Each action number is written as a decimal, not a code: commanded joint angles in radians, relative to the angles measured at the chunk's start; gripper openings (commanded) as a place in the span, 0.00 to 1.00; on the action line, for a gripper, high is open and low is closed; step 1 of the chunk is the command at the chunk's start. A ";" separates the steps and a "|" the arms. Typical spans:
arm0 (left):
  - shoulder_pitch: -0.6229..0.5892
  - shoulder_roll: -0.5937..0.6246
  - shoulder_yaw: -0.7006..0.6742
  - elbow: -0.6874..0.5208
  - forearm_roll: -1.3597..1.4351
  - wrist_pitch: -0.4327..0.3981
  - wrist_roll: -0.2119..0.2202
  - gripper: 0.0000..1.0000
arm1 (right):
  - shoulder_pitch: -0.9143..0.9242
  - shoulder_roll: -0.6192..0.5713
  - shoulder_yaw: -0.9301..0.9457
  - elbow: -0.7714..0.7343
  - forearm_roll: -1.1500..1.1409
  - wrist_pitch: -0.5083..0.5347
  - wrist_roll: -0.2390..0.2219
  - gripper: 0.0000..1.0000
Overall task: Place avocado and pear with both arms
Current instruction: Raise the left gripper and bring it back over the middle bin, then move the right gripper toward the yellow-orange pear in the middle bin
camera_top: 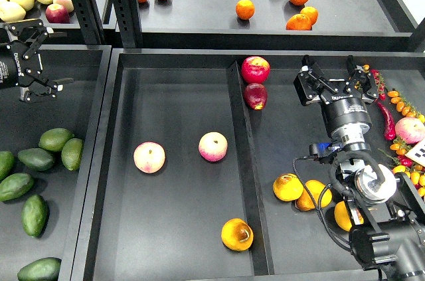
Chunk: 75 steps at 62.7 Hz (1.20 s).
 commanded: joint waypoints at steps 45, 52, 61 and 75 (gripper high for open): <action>0.584 -0.662 -0.527 -0.216 0.091 0.000 0.000 0.98 | -0.010 -0.315 -0.177 0.032 0.009 0.001 -0.218 1.00; 0.625 -0.662 -0.542 -0.225 0.103 0.000 0.000 0.98 | 0.003 -0.363 -0.227 0.032 0.009 0.001 -0.281 1.00; 0.662 -0.662 -0.544 -0.248 0.103 0.000 0.000 0.98 | 0.073 -0.479 -0.372 0.032 0.009 0.001 -0.414 1.00; 0.662 -0.662 -0.549 -0.262 0.123 0.000 0.000 0.98 | 0.268 -0.634 -0.618 0.033 0.011 0.003 -0.567 1.00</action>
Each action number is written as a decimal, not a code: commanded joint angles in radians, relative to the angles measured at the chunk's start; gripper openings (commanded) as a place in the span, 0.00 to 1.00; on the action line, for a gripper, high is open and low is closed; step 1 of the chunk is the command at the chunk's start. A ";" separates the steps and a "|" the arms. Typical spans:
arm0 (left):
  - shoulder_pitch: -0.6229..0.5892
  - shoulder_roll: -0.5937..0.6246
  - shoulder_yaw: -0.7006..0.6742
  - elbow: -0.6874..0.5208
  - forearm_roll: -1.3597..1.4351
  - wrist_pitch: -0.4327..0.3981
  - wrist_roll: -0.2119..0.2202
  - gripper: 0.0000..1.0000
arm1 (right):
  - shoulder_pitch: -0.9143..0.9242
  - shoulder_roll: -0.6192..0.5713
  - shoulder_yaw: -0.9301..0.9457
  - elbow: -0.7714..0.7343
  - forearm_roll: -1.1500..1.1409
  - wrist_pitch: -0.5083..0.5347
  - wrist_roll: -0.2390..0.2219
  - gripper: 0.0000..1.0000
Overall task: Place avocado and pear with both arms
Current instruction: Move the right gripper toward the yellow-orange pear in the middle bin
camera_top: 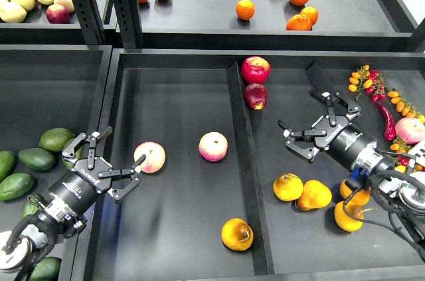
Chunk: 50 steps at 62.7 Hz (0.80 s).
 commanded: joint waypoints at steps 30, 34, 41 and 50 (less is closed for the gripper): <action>0.002 0.000 -0.014 -0.017 0.025 0.000 0.000 0.98 | 0.327 -0.102 -0.410 -0.004 0.000 0.043 -0.061 1.00; 0.004 0.000 -0.016 -0.019 0.025 0.000 0.000 0.98 | 0.316 -0.064 -0.436 -0.008 -0.001 0.041 -0.061 1.00; 0.004 0.000 -0.016 -0.019 0.025 0.000 0.000 0.98 | 0.286 -0.052 -0.448 -0.007 -0.001 0.046 -0.061 1.00; 0.004 0.000 -0.017 -0.019 0.025 0.000 0.000 0.98 | 0.261 -0.015 -0.447 -0.008 -0.004 0.060 -0.061 1.00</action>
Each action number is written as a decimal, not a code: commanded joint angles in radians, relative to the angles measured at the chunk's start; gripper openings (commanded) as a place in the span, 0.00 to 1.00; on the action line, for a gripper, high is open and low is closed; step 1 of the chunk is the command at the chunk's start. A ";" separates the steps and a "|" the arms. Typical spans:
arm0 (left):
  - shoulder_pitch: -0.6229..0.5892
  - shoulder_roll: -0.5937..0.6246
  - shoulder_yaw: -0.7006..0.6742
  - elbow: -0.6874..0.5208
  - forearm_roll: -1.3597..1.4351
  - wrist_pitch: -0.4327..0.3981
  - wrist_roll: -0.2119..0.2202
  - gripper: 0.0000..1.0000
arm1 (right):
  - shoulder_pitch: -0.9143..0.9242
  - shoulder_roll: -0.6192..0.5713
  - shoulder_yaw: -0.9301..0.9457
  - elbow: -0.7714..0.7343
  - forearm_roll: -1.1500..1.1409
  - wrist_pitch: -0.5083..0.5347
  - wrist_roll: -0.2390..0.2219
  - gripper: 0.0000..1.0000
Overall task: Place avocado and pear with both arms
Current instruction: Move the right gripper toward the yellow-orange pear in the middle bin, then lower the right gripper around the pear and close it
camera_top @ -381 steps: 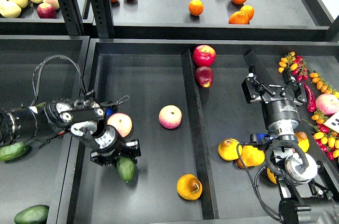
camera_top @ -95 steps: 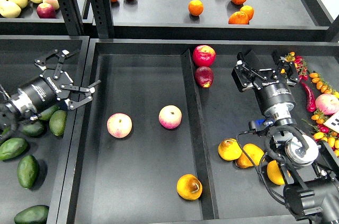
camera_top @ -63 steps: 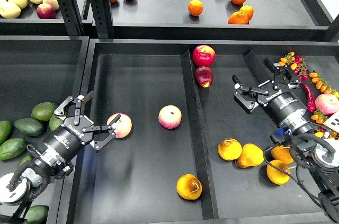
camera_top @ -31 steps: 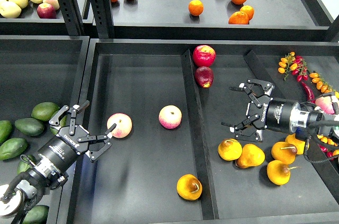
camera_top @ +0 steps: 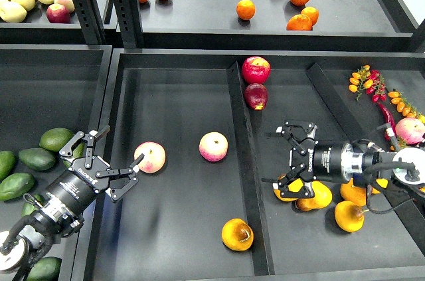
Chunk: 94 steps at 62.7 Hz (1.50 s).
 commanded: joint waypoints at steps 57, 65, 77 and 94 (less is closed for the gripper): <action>0.005 0.000 0.023 -0.002 0.000 0.000 0.000 0.98 | -0.124 0.114 -0.170 -0.097 -0.069 0.043 0.000 1.00; 0.005 0.000 0.024 -0.002 0.000 0.000 0.000 0.98 | -0.123 0.148 -0.174 -0.137 -0.092 0.043 0.000 1.00; 0.005 0.000 0.026 -0.006 -0.002 0.000 0.000 0.99 | -0.121 0.195 -0.176 -0.194 -0.100 0.034 0.000 1.00; 0.005 0.000 0.026 -0.015 -0.002 0.000 0.000 0.99 | -0.121 0.243 -0.176 -0.266 -0.135 0.024 0.000 0.99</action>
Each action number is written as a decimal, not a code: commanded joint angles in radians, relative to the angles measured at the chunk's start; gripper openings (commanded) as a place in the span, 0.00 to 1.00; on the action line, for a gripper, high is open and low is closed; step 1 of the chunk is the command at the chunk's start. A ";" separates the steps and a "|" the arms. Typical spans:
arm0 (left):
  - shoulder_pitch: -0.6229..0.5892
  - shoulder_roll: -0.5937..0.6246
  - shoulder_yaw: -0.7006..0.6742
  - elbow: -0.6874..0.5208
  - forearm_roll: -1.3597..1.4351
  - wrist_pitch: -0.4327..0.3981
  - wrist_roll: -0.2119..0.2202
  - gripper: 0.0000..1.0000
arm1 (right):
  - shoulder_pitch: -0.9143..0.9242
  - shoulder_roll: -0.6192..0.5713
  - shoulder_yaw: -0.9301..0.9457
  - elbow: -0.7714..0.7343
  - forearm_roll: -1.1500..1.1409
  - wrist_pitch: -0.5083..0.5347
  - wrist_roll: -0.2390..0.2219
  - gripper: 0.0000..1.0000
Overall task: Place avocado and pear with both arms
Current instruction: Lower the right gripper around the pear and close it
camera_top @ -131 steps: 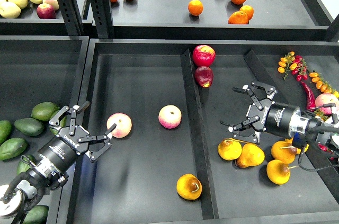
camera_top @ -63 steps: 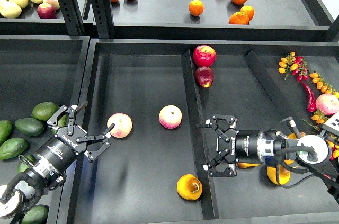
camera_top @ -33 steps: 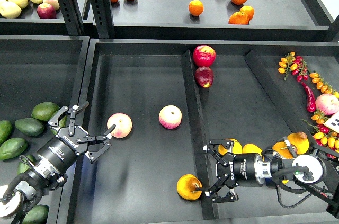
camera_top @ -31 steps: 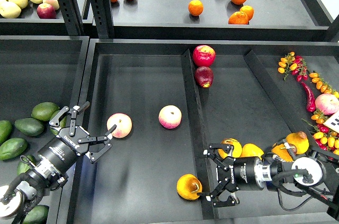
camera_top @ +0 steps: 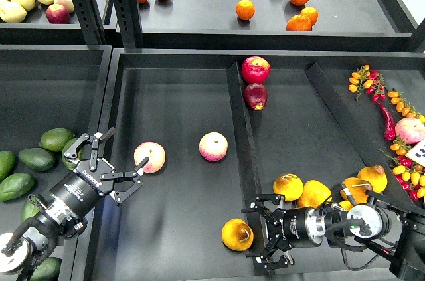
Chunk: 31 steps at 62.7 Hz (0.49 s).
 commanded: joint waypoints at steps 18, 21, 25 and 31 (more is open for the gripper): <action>0.000 0.000 0.001 -0.001 0.000 0.000 0.000 0.99 | -0.002 0.046 0.002 -0.066 -0.009 -0.003 0.000 0.91; 0.000 0.000 0.001 -0.003 0.000 0.000 0.000 0.99 | -0.002 0.052 0.003 -0.078 -0.009 -0.003 0.000 0.90; 0.000 0.000 0.001 -0.004 0.000 0.000 0.000 0.99 | 0.000 0.066 0.005 -0.089 -0.007 -0.003 0.000 0.88; 0.000 0.000 0.001 -0.004 0.000 0.000 0.000 0.99 | -0.002 0.072 0.005 -0.093 -0.007 -0.003 0.000 0.85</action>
